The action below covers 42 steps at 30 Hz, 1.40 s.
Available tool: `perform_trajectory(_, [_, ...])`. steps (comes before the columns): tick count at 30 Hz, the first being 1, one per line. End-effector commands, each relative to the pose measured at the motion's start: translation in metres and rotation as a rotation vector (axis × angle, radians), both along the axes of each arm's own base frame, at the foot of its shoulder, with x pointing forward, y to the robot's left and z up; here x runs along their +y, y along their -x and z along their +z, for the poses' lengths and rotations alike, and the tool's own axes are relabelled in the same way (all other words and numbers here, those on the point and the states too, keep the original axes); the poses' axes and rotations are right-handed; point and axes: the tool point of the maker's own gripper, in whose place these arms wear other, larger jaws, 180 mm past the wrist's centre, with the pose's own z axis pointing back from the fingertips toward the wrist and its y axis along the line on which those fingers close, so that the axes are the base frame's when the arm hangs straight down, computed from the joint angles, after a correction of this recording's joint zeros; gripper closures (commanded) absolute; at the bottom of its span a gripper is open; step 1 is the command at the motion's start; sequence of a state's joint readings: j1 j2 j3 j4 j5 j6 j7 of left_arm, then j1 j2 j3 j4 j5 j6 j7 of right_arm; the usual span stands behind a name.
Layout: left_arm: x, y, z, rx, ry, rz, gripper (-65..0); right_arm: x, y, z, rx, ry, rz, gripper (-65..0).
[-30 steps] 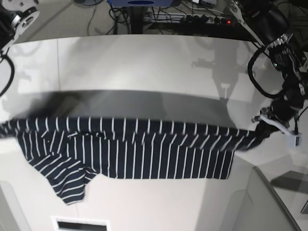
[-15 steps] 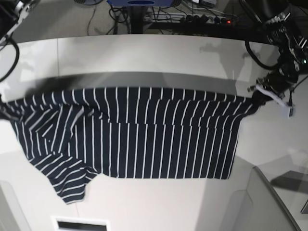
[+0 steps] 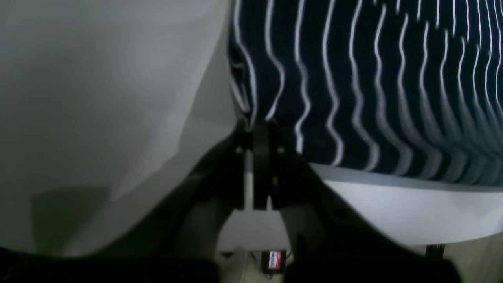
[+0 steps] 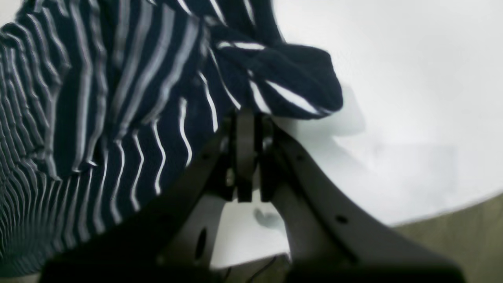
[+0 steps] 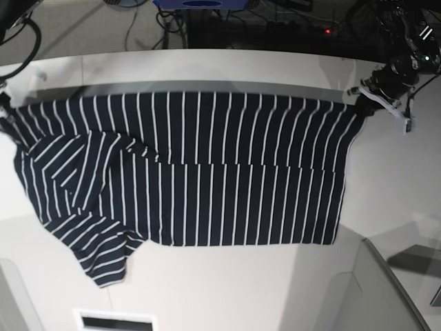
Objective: Layout the t-shirt on the table in an organized manner, then fold the t-shirt properly
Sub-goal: 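Lift the folded edge with both grippers and pull it back taut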
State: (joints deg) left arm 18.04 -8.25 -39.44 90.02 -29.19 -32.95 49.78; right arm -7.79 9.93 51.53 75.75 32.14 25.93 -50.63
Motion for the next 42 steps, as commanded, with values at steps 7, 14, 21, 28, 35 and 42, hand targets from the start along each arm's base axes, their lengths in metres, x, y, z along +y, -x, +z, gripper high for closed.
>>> perform_trajectory(7, [0.001, 0.009, -0.016, 0.026, 0.040, 0.022, 0.0, -0.007, 0.011, 0.001, -0.010, 0.027, 0.029, -0.2])
perform_trajectory(14, [0.003, 0.022, -0.016, 0.046, 0.024, 0.019, 0.0, -0.009, 0.024, -0.002, 0.000, 0.047, 0.037, -0.2])
perform_trajectory(21, [0.009, 0.039, -0.019, 0.085, 0.006, 0.008, 0.0, -0.012, 0.033, -0.004, 0.022, 0.054, 0.042, -0.3])
perform_trajectory(28, [0.012, 0.052, -0.023, 0.115, -0.002, 0.011, 0.0, -0.011, 0.043, -0.008, 0.044, 0.054, 0.046, -0.3])
perform_trajectory(35, [0.013, 0.054, -0.022, 0.072, -0.003, 0.023, 0.0, -0.011, 0.049, -0.010, 0.056, 0.054, 0.046, -0.3])
perform_trajectory(42, [0.013, 0.057, -0.022, 0.076, -0.005, 0.022, 0.0, -0.011, 0.049, -0.010, 0.057, 0.054, 0.046, -0.3])
